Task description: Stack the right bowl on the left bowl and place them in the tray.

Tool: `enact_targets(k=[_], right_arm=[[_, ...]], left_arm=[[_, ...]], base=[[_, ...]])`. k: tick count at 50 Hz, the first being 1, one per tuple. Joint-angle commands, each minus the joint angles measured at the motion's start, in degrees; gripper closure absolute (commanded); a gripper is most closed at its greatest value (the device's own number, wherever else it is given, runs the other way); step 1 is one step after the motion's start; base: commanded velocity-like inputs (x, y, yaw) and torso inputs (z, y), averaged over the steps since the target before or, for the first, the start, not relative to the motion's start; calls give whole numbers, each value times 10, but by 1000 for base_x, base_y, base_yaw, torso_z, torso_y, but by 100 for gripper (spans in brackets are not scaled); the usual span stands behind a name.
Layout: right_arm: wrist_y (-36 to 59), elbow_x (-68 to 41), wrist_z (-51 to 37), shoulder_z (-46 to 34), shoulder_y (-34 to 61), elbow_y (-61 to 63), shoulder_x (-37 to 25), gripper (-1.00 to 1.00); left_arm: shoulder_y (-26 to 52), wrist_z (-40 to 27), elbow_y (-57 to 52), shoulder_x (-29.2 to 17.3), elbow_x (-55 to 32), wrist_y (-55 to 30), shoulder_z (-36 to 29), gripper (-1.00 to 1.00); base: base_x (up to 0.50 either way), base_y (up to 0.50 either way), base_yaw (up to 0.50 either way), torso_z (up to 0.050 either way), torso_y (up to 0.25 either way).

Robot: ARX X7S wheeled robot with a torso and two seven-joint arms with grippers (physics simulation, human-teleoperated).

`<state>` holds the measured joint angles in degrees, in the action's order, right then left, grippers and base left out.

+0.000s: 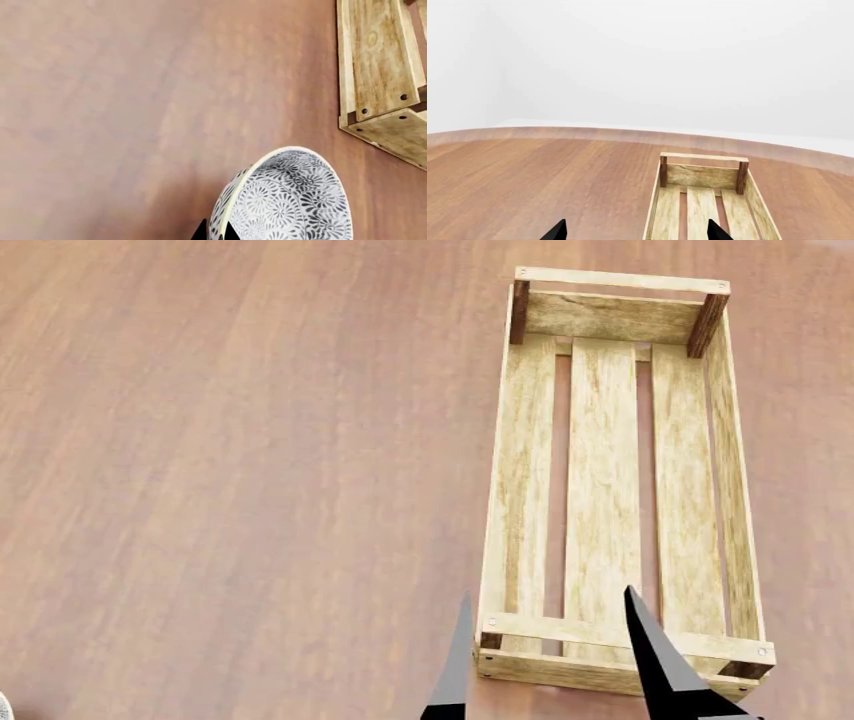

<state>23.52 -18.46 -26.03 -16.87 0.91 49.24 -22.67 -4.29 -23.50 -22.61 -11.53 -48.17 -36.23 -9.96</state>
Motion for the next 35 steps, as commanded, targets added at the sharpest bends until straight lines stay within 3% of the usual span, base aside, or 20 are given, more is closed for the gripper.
enact_targets(k=[1, 35], right_arm=[[-5, 4, 14, 15, 1, -2, 9, -100], [-6, -2, 5, 10, 5, 3, 2, -100]], left_arm=[[-1, -1, -33, 8, -15, 0, 18, 100], [2, -120, -210, -53, -159, -36, 110, 100]], base=[[0, 0, 0, 0, 0], [0, 0, 0, 0, 0]])
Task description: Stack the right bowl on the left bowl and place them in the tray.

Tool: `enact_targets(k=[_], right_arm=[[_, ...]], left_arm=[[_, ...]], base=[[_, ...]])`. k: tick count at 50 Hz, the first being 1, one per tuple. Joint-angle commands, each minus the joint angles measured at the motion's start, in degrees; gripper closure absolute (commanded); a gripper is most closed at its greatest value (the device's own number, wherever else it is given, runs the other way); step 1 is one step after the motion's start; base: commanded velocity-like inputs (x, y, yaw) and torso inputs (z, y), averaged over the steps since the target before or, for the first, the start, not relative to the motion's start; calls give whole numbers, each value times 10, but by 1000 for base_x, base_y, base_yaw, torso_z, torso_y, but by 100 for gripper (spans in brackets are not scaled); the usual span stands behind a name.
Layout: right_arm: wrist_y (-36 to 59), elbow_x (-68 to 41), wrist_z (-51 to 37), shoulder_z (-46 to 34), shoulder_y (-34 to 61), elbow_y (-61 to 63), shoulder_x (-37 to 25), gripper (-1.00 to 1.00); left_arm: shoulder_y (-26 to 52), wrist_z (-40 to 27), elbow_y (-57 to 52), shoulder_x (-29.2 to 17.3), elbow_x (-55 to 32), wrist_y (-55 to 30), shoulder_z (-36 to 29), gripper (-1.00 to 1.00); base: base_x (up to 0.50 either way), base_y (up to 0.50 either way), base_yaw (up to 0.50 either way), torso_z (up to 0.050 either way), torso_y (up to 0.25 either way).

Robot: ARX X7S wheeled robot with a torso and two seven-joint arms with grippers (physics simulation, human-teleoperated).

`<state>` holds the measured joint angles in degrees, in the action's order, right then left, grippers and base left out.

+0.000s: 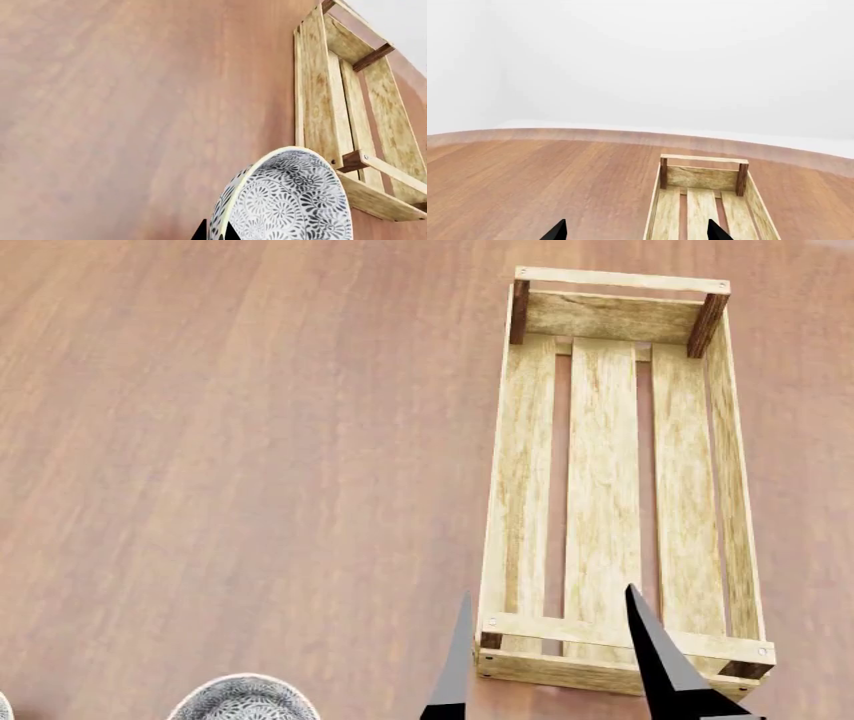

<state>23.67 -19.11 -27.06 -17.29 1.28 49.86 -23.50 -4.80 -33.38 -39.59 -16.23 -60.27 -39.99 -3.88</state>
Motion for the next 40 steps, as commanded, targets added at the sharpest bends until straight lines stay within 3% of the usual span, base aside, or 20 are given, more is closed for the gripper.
enact_targets(k=[1, 24, 32, 39, 40], right_arm=[[-8, 5, 15, 14, 1, -4, 10, -100], [-7, 2, 8, 10, 2, -3, 5, -100], [-13, 2, 8, 10, 1, -7, 4, -100], [-12, 3, 7, 7, 3, -7, 2, -100], [-14, 2, 7, 8, 2, -8, 2, -100]], left_arm=[[8, -26, -45, -8, -43, 0, 52, 100], [40, -130, -76, -68, -146, 0, 138, 100], [24, -107, -60, -72, -129, 19, 159, 100], [49, -144, -52, -96, -171, 18, 182, 100], [38, -122, -42, -89, -149, 26, 182, 100]], base=[[0, 0, 0, 0, 0], [0, 0, 0, 0, 0], [0, 0, 0, 0, 0], [0, 0, 0, 0, 0], [0, 0, 0, 0, 0]])
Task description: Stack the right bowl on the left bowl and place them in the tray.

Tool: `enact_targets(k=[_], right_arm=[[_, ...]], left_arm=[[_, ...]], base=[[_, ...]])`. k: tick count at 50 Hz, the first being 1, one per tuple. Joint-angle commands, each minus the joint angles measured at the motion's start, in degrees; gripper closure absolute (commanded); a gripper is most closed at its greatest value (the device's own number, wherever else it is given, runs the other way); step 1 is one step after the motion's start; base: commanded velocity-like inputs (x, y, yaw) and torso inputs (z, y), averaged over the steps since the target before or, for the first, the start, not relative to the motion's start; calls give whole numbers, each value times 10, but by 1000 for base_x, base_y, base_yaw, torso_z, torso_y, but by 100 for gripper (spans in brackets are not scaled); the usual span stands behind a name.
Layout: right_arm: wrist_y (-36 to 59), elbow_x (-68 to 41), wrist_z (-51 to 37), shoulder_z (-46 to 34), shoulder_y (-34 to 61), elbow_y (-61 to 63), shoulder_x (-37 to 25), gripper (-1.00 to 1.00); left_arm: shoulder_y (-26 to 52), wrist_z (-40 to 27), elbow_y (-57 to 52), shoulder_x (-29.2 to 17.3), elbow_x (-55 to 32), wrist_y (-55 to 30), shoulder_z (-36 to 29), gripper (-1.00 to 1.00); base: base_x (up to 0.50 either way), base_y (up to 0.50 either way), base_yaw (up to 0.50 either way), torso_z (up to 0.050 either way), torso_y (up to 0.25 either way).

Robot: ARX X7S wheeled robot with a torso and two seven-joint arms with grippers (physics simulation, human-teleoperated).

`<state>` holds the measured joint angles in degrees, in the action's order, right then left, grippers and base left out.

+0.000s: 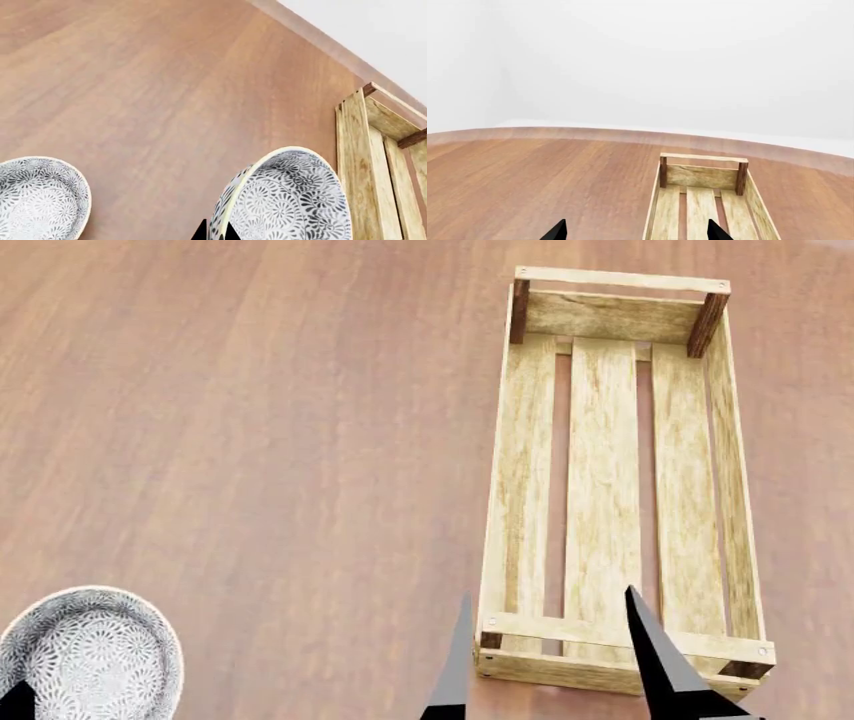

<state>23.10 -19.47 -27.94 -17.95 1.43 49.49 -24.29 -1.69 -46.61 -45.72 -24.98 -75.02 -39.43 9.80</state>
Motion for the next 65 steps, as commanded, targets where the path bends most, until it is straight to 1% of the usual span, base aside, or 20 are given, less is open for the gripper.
enact_targets(k=[1, 3, 4, 6, 7, 8, 10, 11, 13, 17, 21, 28, 44, 50, 55, 65], right_arm=[[-6, 5, 15, 15, 1, -2, 9, -100], [-6, 5, 14, 15, 1, -2, 9, -100], [-5, 4, 13, 14, 2, -2, 9, -100], [-5, 4, 13, 14, 2, -1, 9, -100], [-7, 4, 14, 13, 2, -3, 9, -100], [-8, 4, 14, 13, 2, -4, 9, -100], [-6, 4, 13, 12, 3, -3, 9, -100], [-8, 4, 13, 12, 2, -5, 9, -100], [-10, 3, 13, 12, 2, -6, 8, -100], [-7, 2, 12, 12, 3, -4, 8, -100], [-11, 1, 12, 12, 2, -7, 7, -100], [-10, 0, 11, 10, 3, -6, 6, -100], [-15, 0, 9, 7, 3, -10, 4, -100], [-13, -2, 7, 8, 3, -8, 2, -100], [-14, -1, 6, 5, 3, -8, 2, -100], [-16, -1, 5, 2, 4, -9, 0, -100]], left_arm=[[5, 16, 25, 0, 5, 23, 45, 100], [4, 16, 25, 0, 6, 23, 45, 100], [21, -6, 32, -10, -18, 18, 52, 100], [11, 21, 45, -2, 10, 28, 48, 100], [19, 17, 45, -6, 1, 26, 50, 100], [15, 26, 62, 0, 15, 30, 47, 100], [32, 9, 69, -11, -2, 22, 50, 100], [22, 36, 87, -2, 25, 34, 45, 100], [29, 32, 99, -4, 25, 33, 47, 100], [33, 48, 130, 0, 33, 39, 45, 100], [39, 46, 153, 1, 11, 39, 54, 100], [51, 50, 181, -2, 8, 40, 57, 100], [75, 65, 249, -6, 22, 46, 53, 100], [61, 65, 241, -10, 20, 50, 63, 100], [42, 59, 212, -16, 5, 51, 80, 100], [32, 51, 195, -28, -13, 54, 101, 100]], base=[[0, 0, 0, 0, 0], [0, 0, 0, 0, 0], [0, 0, 0, 0, 0], [0, 0, 0, 0, 0], [0, 0, 0, 0, 0], [0, 0, 0, 0, 15], [0, 0, 0, 0, 0], [0, 0, 0, 0, 0], [0, 0, 0, 0, 0], [0, 0, 0, 0, 0], [0, 0, 0, 0, 0], [0, 0, 0, 0, 0], [0, 0, 0, 0, 0], [0, 0, 0, 0, 2], [0, 0, 0, 0, 0], [0, 0, 0, 0, 0]])
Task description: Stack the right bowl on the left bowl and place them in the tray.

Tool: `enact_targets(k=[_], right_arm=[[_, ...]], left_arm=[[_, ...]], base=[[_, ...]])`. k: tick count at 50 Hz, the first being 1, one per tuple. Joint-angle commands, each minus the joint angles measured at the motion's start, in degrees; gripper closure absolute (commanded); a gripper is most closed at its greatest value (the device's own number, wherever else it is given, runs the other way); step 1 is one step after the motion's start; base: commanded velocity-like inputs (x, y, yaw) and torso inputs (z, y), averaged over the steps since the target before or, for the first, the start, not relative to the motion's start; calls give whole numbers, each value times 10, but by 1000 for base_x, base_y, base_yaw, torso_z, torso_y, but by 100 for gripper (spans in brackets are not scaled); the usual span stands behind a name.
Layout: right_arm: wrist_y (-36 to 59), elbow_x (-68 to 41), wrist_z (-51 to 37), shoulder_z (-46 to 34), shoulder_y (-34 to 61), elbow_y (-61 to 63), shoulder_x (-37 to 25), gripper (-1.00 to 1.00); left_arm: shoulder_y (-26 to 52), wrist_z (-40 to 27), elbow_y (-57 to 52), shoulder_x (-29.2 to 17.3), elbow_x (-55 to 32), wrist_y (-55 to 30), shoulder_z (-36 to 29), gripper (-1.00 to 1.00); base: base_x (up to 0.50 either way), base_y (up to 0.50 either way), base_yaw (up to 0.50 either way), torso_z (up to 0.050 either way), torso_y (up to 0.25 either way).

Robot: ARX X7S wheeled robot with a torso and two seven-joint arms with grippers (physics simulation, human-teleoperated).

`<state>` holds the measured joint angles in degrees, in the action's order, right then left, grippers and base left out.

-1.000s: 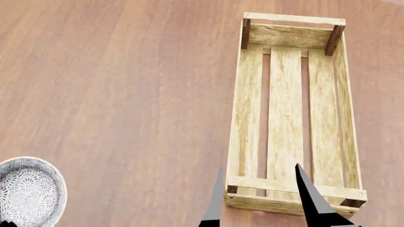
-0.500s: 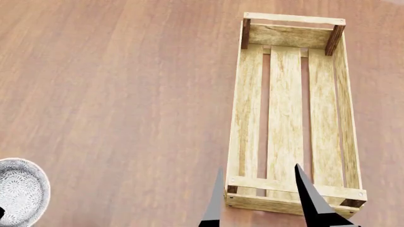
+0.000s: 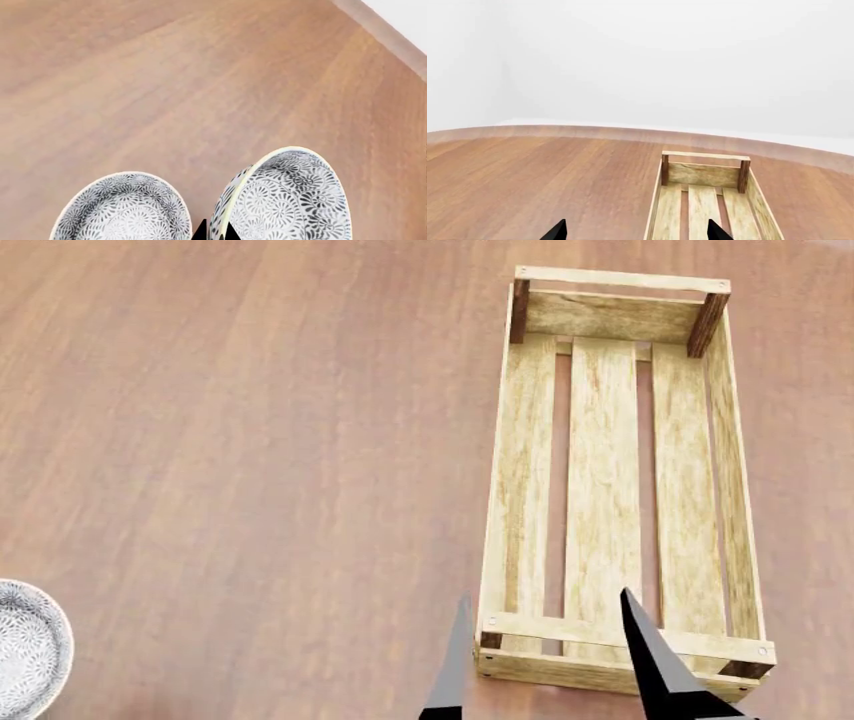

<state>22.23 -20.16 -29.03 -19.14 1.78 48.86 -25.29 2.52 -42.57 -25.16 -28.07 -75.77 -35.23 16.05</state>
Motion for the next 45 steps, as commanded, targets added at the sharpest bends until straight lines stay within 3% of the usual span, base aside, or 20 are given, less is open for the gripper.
enact_targets(k=[1, 45], right_arm=[[-6, 5, 15, 15, 1, -2, 10, -100], [-11, -1, 7, 9, 3, -4, 5, -100]], left_arm=[[-11, 11, -11, 2, -5, 12, 40, 100], [-59, 13, 17, -12, -34, 41, 120, 100]], base=[[0, 0, 0, 0, 0], [0, 0, 0, 0, 0]])
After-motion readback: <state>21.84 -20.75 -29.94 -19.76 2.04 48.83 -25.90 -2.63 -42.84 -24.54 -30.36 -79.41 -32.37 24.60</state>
